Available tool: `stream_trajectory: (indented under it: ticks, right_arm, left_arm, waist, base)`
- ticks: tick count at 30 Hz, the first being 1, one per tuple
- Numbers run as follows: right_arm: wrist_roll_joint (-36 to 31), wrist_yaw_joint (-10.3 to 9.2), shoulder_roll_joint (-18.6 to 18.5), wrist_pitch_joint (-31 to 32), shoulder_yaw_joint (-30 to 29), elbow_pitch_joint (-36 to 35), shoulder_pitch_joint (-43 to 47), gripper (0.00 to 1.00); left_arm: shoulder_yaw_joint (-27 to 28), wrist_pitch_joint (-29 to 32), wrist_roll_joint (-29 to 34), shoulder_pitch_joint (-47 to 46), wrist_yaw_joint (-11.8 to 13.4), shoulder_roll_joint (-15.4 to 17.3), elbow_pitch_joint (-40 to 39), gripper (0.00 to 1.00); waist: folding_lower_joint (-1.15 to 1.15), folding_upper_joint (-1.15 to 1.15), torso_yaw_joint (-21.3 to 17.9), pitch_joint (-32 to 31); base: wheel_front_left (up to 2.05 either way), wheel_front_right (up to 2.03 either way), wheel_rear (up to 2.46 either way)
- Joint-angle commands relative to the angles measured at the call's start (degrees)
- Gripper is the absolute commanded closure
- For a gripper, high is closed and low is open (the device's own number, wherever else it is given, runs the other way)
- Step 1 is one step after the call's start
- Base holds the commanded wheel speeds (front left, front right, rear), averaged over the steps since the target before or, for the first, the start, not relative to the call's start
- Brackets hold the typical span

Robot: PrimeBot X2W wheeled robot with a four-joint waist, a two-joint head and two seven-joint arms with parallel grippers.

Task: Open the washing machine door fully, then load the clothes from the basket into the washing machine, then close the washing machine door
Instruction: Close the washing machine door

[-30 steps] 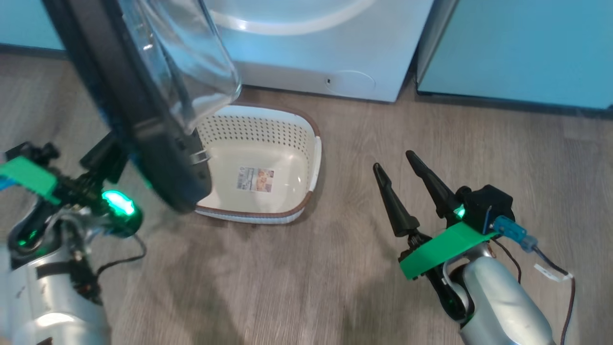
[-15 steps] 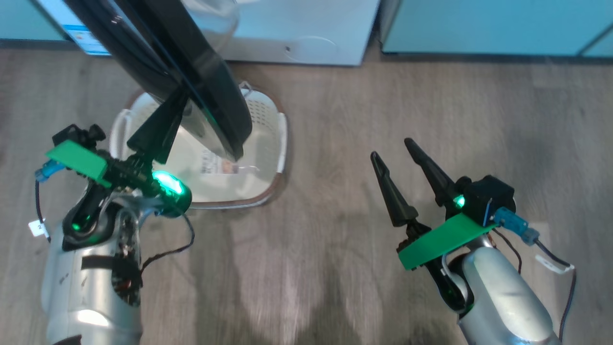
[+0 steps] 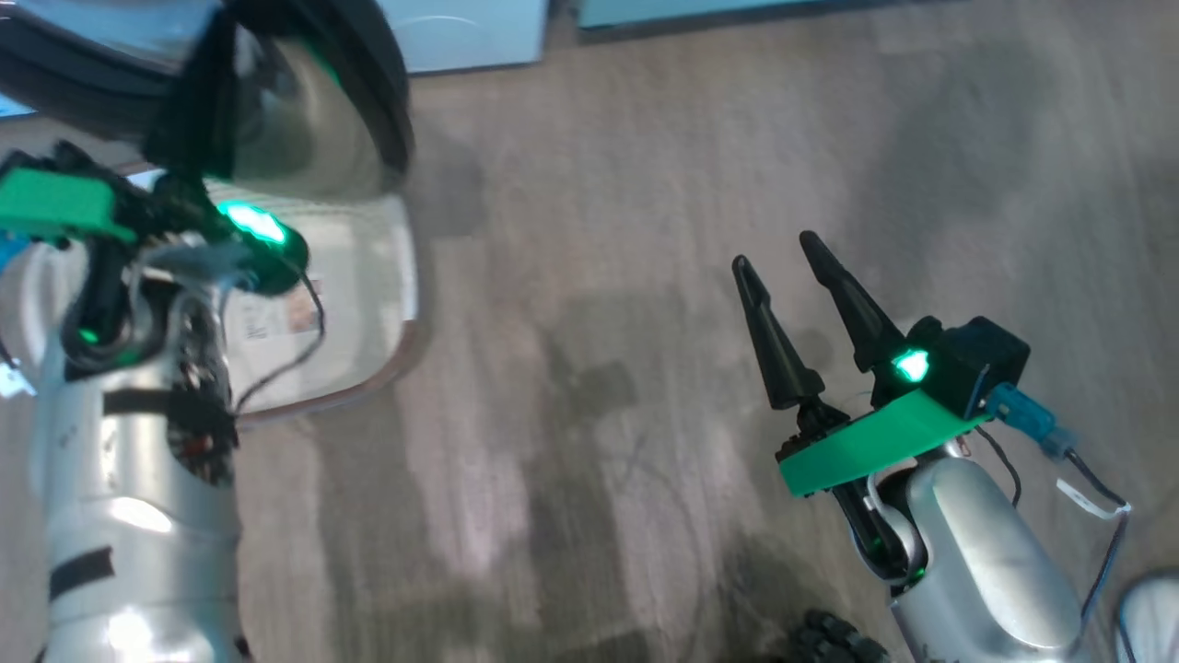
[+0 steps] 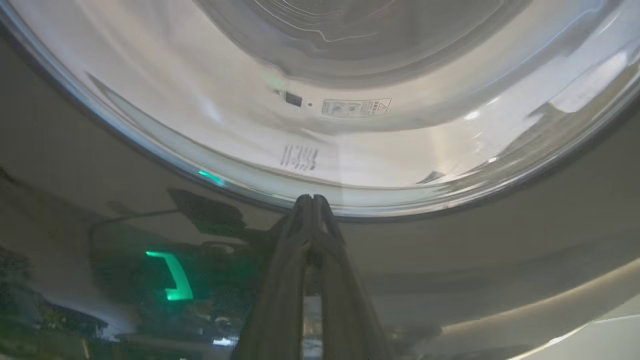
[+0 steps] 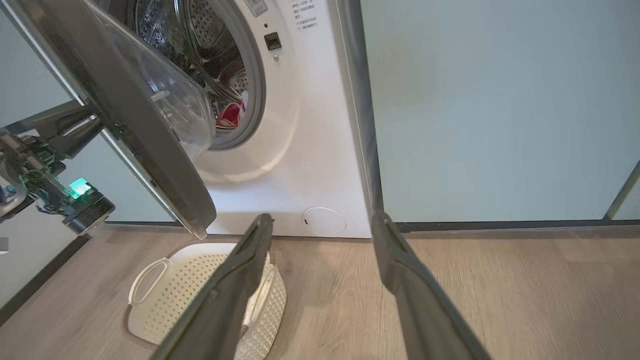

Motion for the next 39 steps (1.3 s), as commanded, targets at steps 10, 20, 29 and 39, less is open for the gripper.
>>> stream_trajectory:
  ticks: [10, 20, 29, 39]
  right_arm:
    - [3.35, 0.0, 0.71, -0.37, 0.93, -3.22, 0.82, 0.0]
    - [4.67, 0.0, 0.71, -0.37, 1.17, -3.38, 0.99, 0.0]
    - [3.19, 0.0, 0.71, -0.37, 0.15, -2.64, 0.98, 0.0]
    - [0.71, 0.0, 0.71, -0.37, -0.49, -0.8, 1.46, 0.0]
  left_arm:
    - [2.85, -9.23, 4.72, -9.76, -0.52, 2.43, 3.81, 1.0]
    - [2.58, -13.13, 7.3, -16.26, -1.79, 2.42, 10.97, 1.0]
    - [1.07, -11.99, 9.71, -13.3, -2.94, 2.44, 14.9, 1.0]
    - [-7.25, -18.02, 22.63, -1.97, -3.04, 4.78, 9.16, 1.0]
  waist:
    - [0.0, 0.0, -9.87, 3.06]
    - [0.0, 0.0, -11.91, 2.76]
    - [0.0, 0.0, -7.78, -0.41]
    - [0.0, 0.0, -0.19, -7.09]
  base:
    - [0.0, 0.0, 0.0]
    - [0.0, 0.0, 0.0]
    - [0.0, 0.0, 0.0]
    - [0.0, 0.0, 0.0]
